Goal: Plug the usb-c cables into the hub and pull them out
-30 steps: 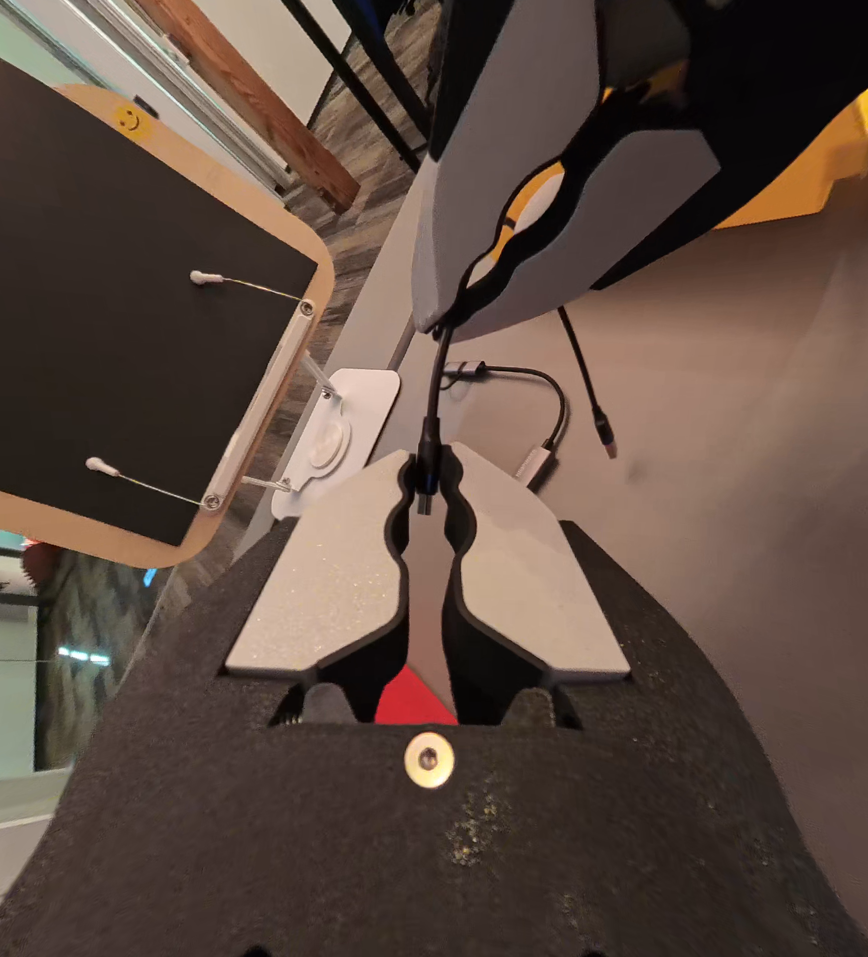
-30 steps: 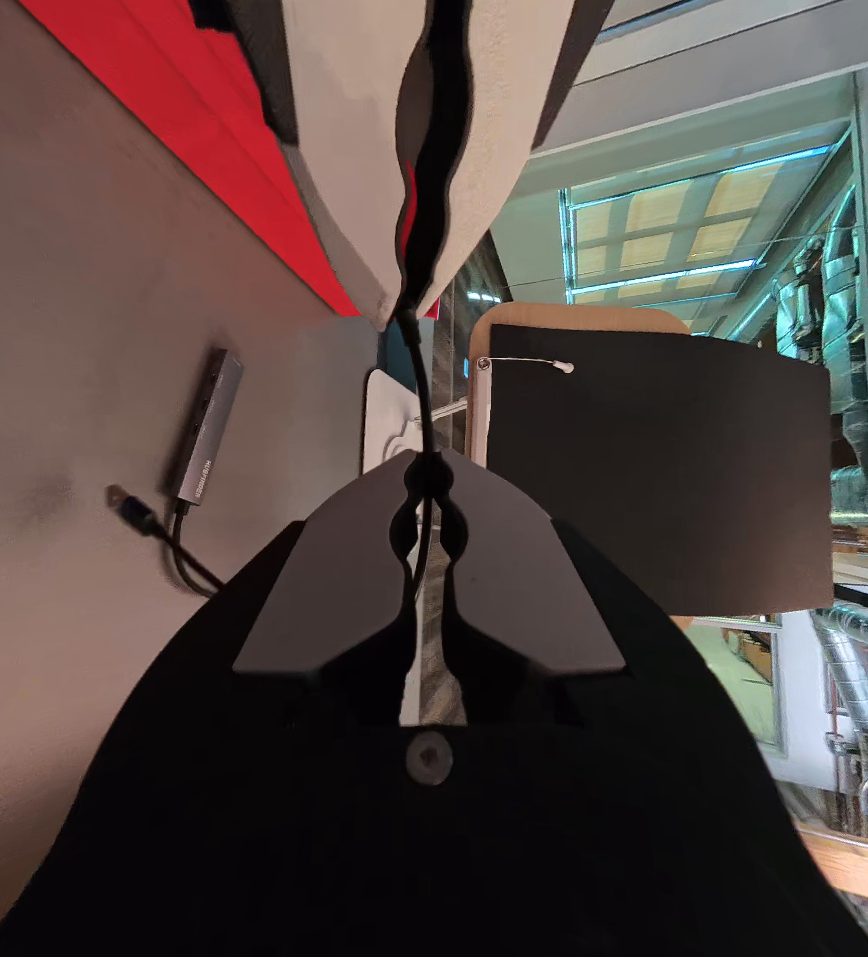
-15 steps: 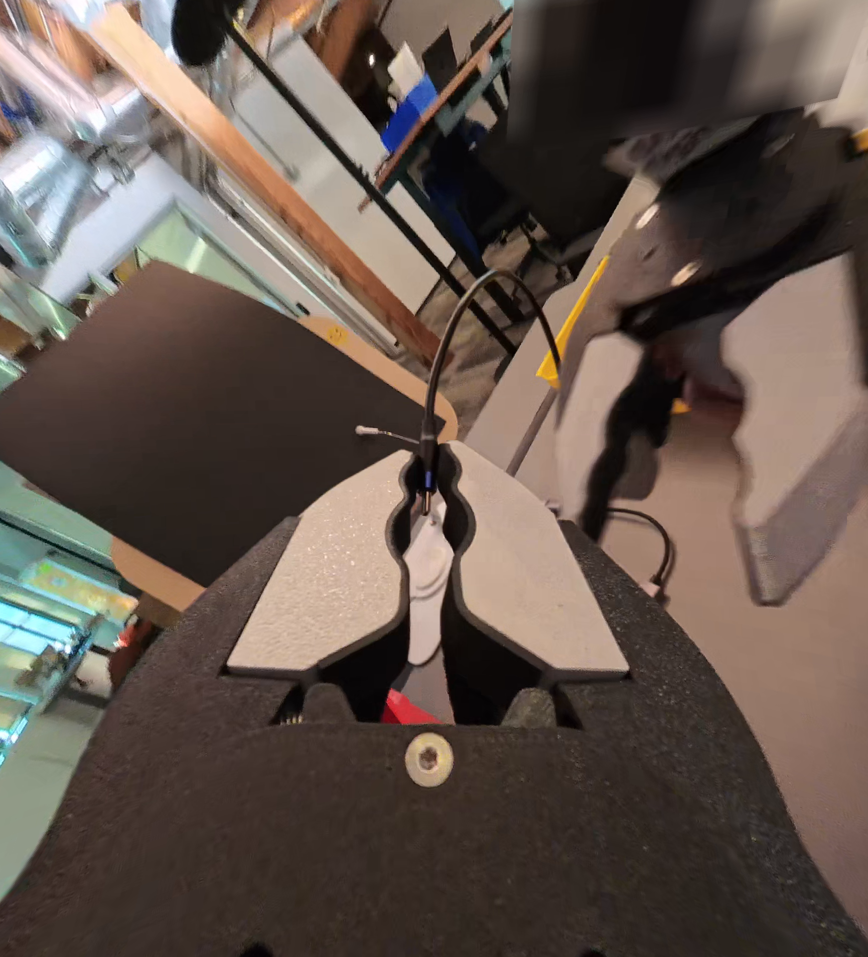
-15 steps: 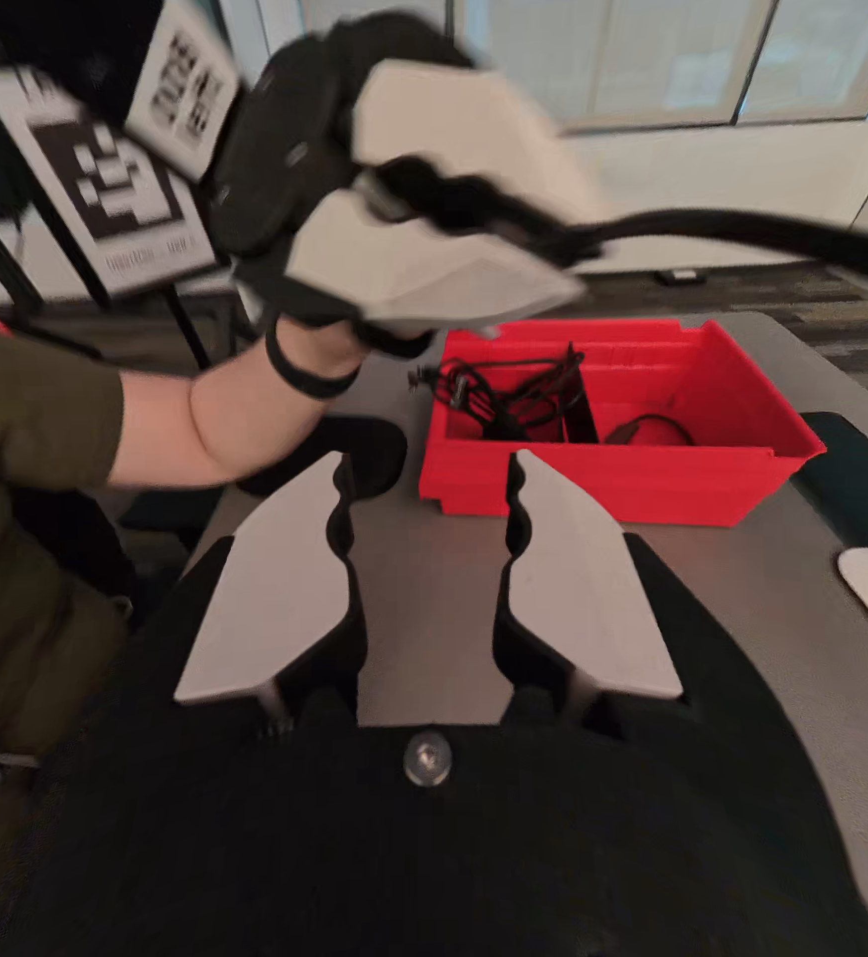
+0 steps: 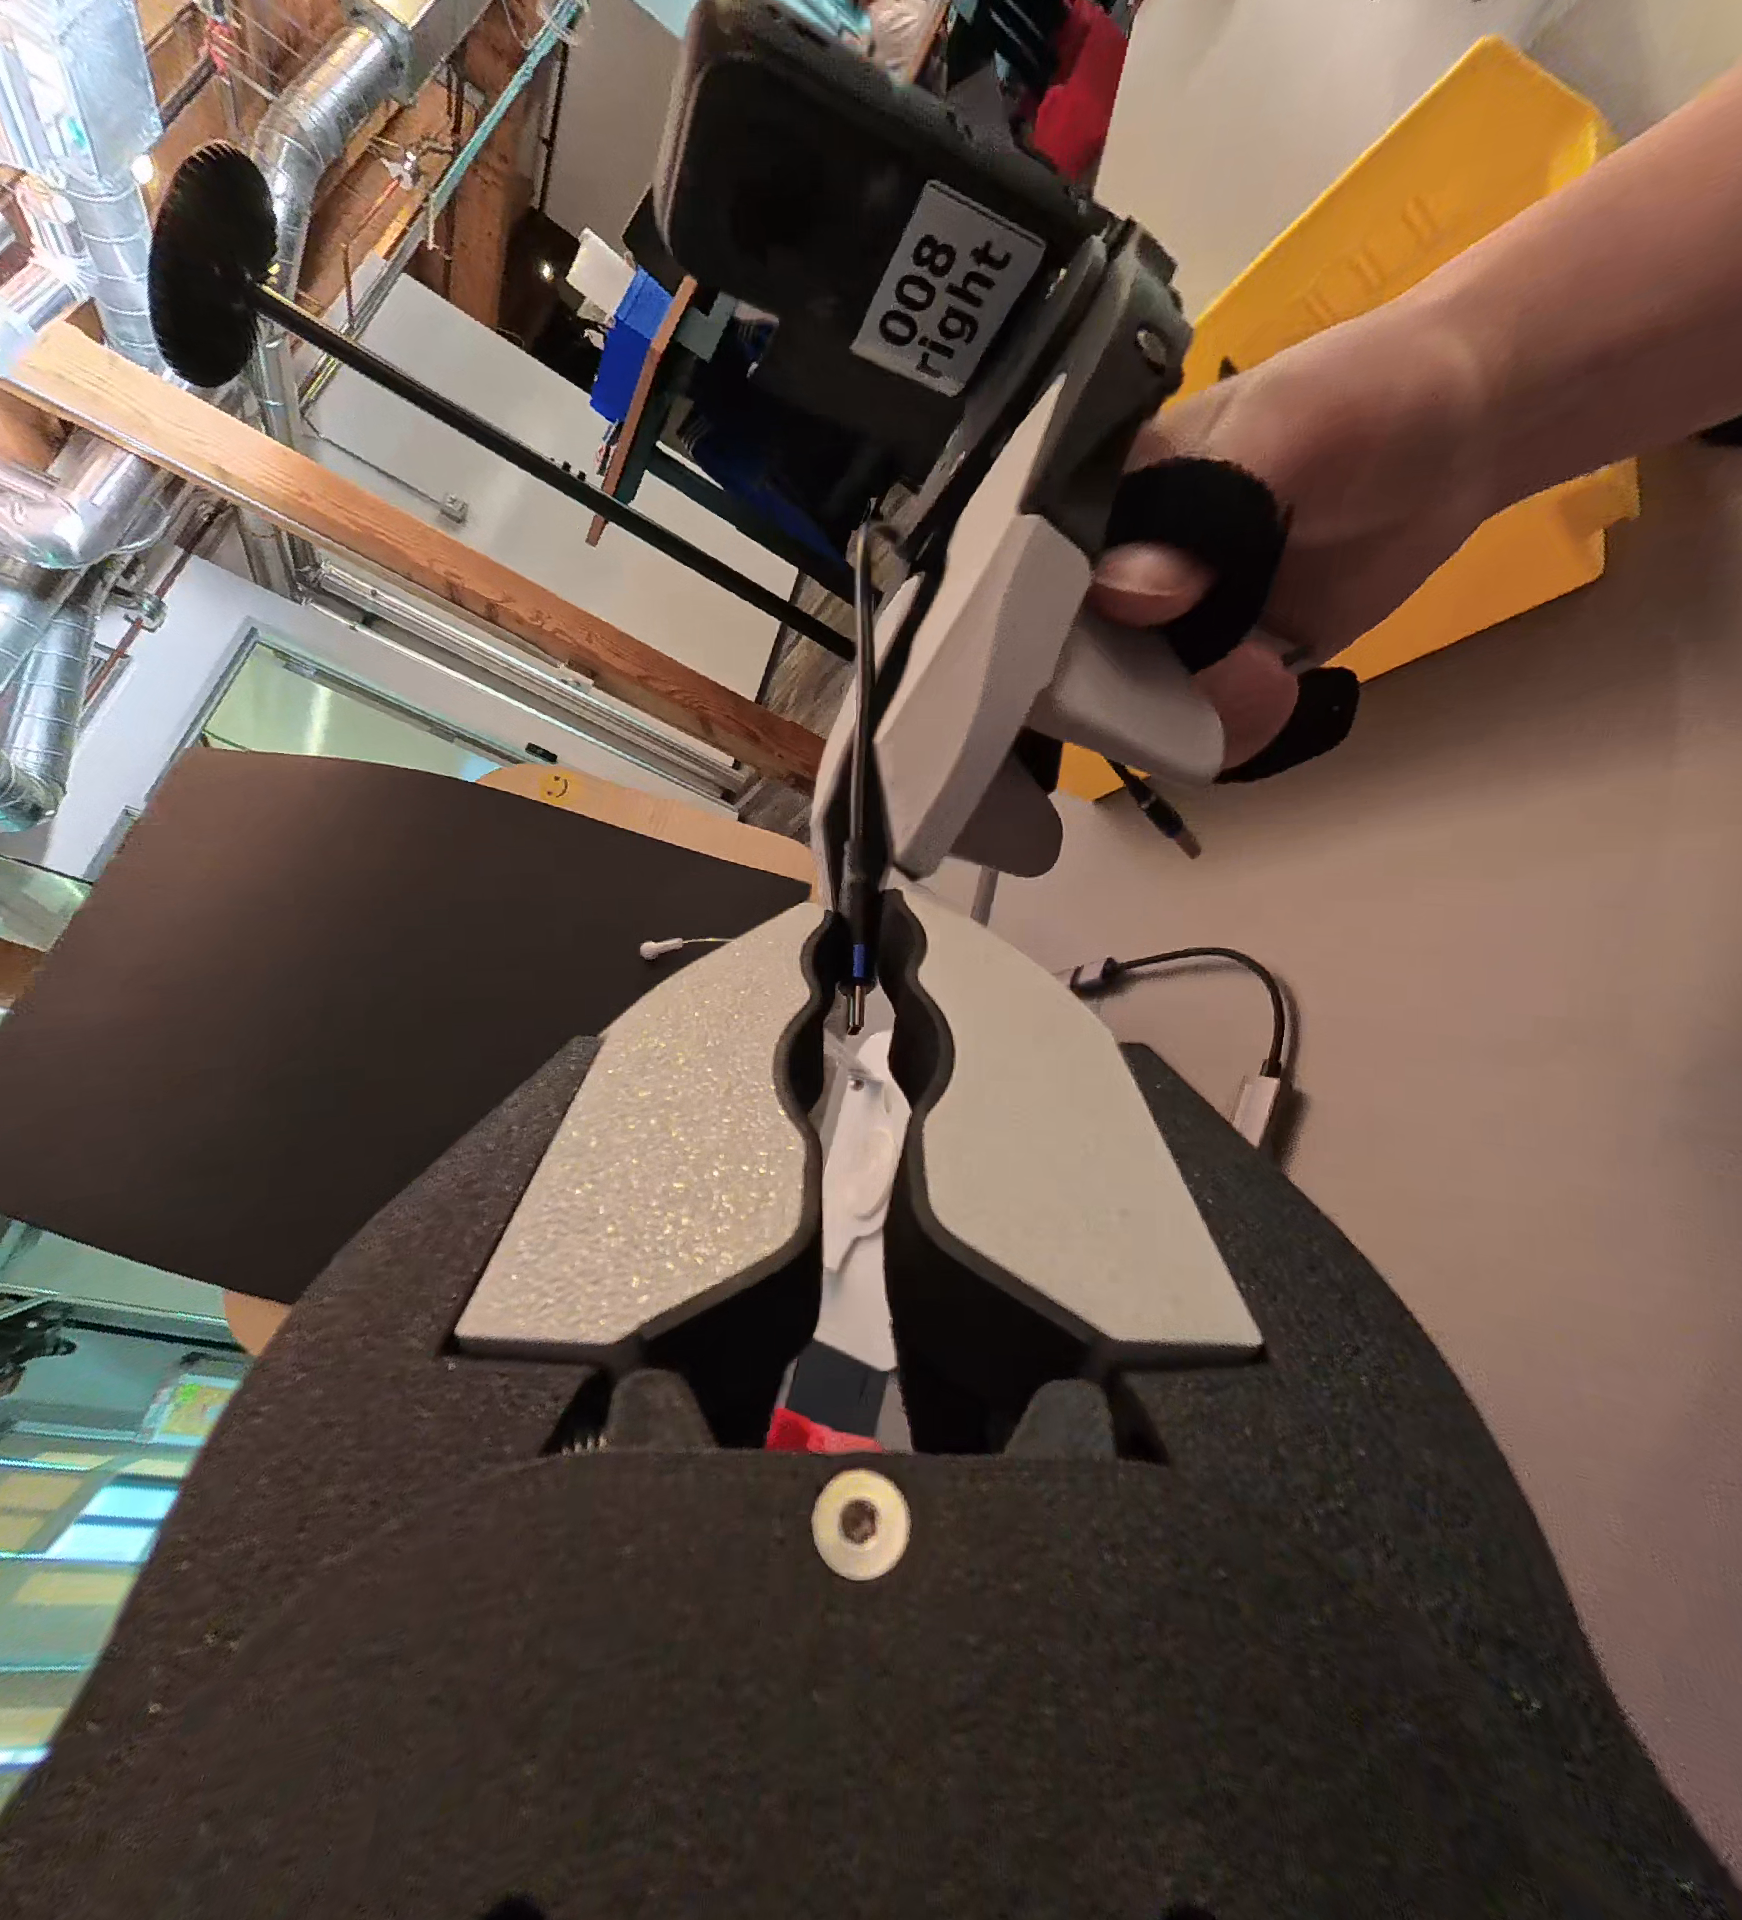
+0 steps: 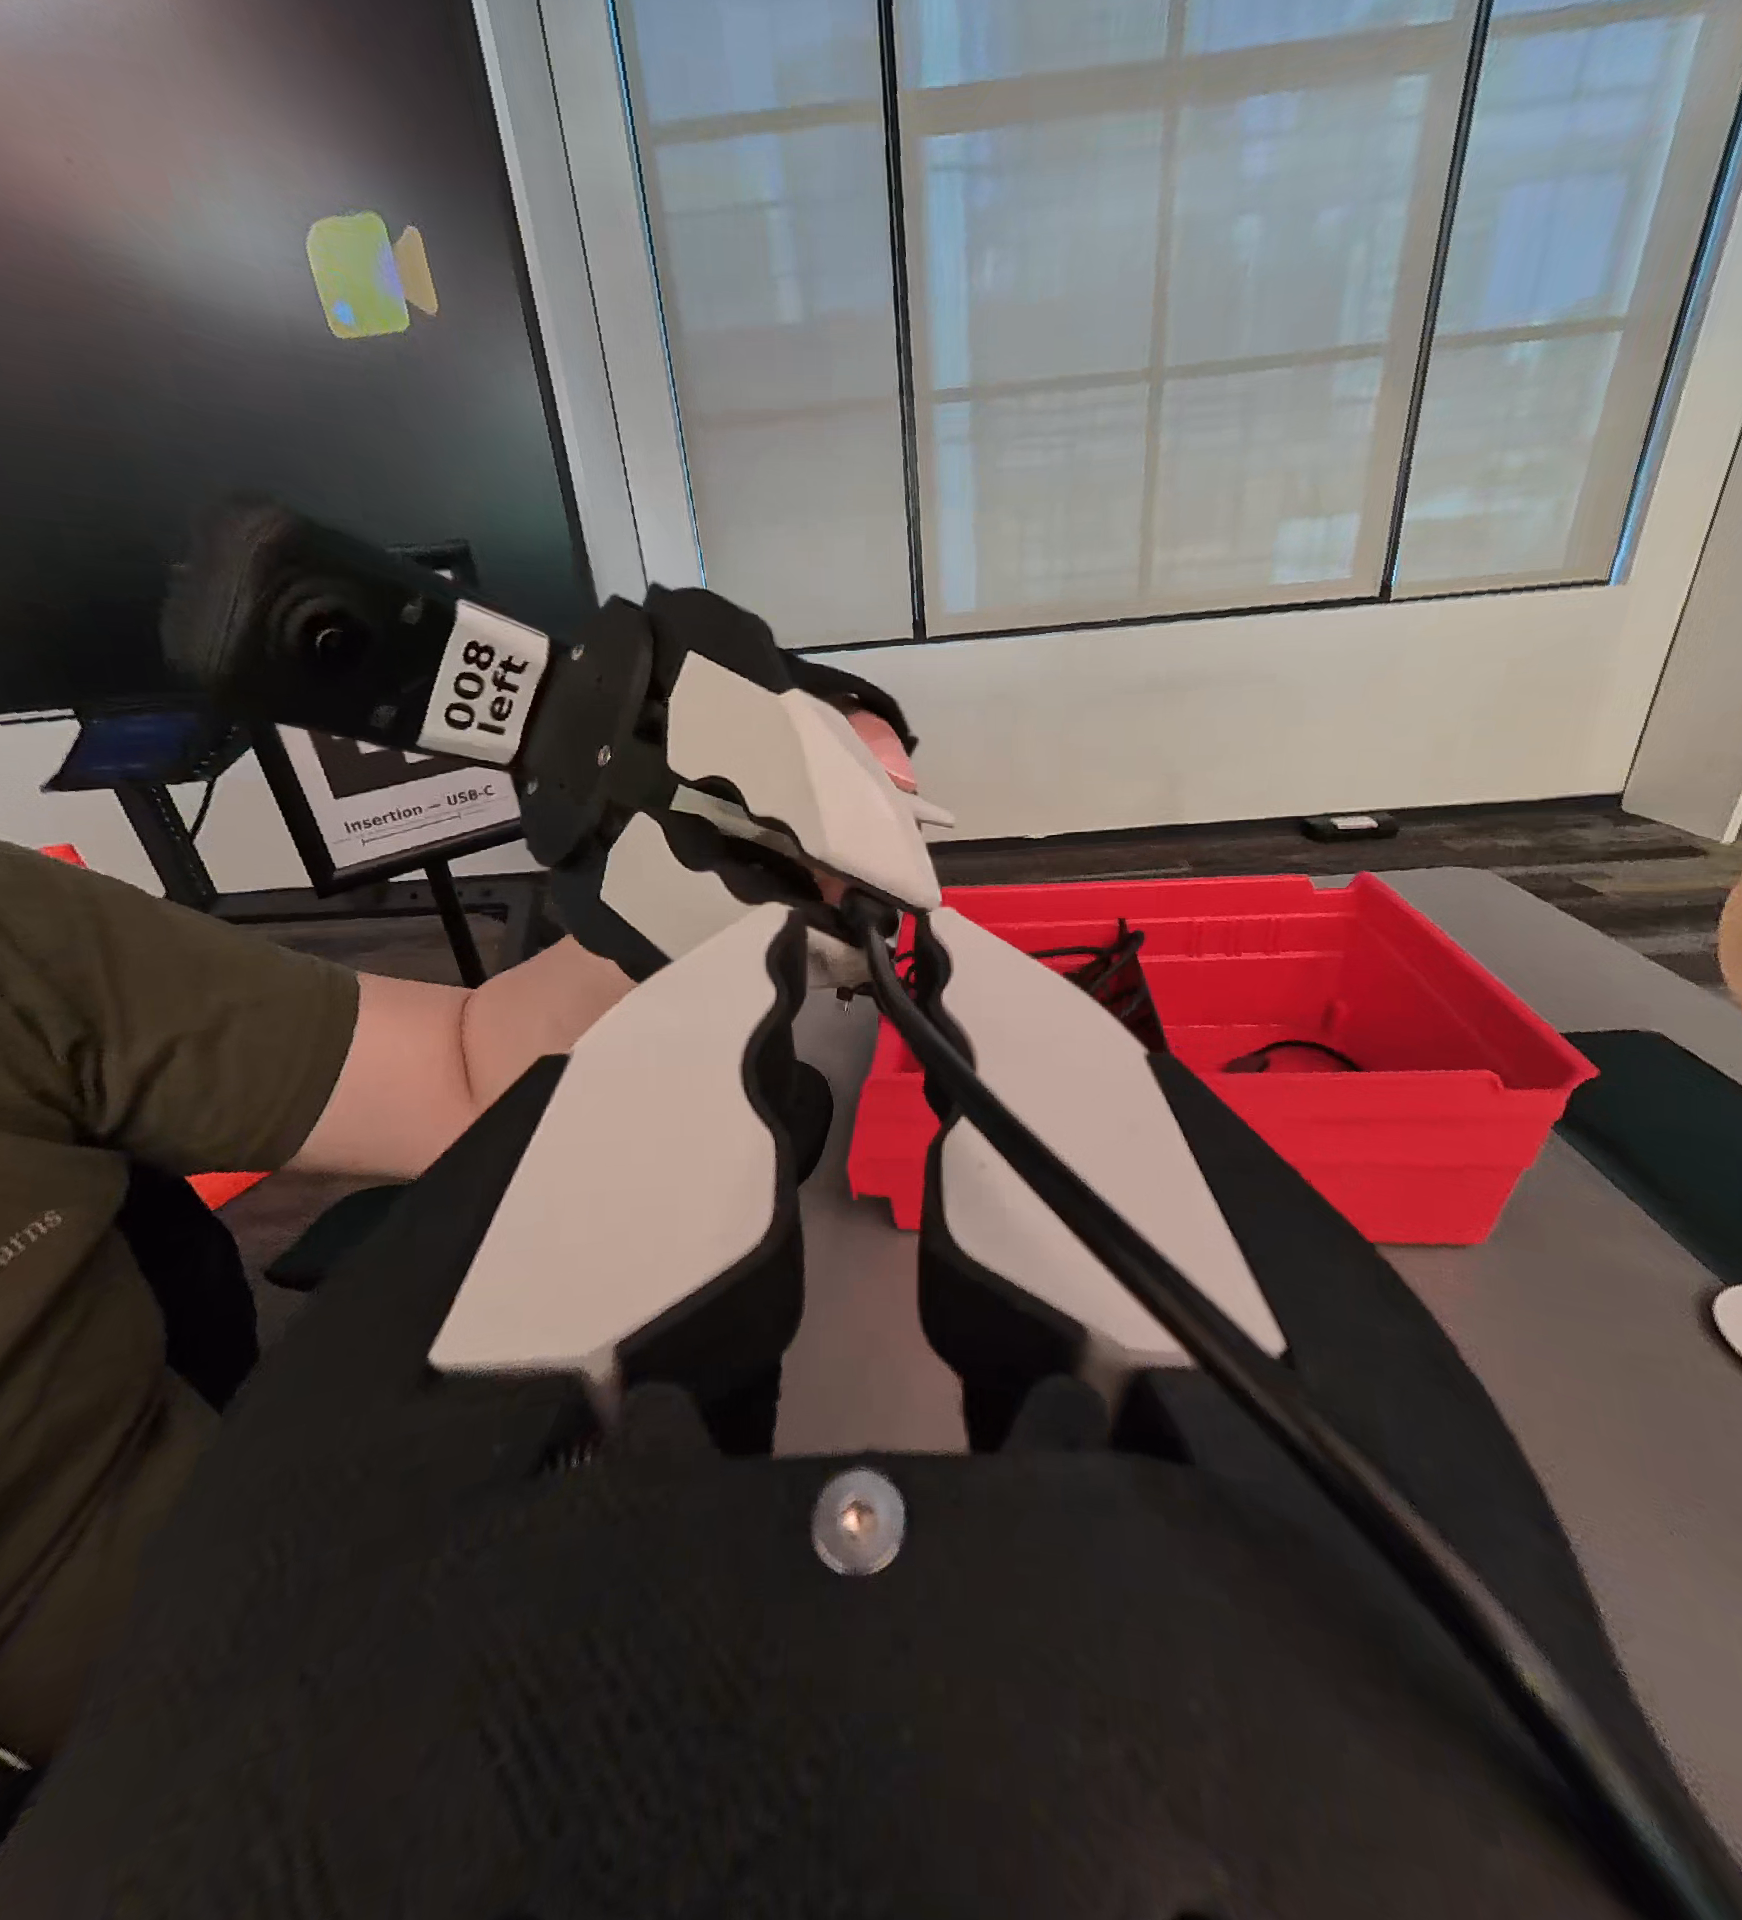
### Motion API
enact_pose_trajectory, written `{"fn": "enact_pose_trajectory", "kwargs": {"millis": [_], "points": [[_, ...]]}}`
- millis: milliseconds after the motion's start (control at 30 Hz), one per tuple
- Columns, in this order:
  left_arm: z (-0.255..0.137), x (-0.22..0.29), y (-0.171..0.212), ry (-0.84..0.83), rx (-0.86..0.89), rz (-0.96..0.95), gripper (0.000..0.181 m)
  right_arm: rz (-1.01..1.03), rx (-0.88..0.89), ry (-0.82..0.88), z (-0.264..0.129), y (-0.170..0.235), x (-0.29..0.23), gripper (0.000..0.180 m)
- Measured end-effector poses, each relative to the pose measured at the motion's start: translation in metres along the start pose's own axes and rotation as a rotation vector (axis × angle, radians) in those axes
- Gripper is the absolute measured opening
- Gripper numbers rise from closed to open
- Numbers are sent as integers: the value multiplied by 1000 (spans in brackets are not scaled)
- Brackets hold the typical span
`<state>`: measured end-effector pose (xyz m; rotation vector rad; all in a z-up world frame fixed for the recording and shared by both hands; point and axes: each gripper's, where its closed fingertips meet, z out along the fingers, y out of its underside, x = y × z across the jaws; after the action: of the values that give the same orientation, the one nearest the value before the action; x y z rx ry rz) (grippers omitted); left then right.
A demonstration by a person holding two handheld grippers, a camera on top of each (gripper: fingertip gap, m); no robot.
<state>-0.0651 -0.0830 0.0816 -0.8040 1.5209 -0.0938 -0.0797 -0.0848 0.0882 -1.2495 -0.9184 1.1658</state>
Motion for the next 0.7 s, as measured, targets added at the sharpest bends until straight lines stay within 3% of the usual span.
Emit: {"fn": "enact_pose_trajectory", "kwargs": {"millis": [200, 333, 367, 500, 567, 700], "points": [[2, 2, 7, -1, -45, 2, 7, -13, 18, 30, -3, 1, 6, 8], [-4, -7, 2, 121, 47, -413, 15, -266, 81, 124, -14, -18, 4, 7], [-9, -12, -5, 167, 113, -555, 21, -365, 103, 143, -19, -24, 0, 7], [-26, -26, -32, 428, 418, -1064, 18, -744, 48, 220, -25, -27, -13, 7], [-23, -23, -33, 511, 447, -1183, 16, -859, 38, 251, -24, -27, -18, 8], [-12, 0, -34, 620, 390, -1208, 18, -939, 51, 231, -22, -26, -27, 7]]}}
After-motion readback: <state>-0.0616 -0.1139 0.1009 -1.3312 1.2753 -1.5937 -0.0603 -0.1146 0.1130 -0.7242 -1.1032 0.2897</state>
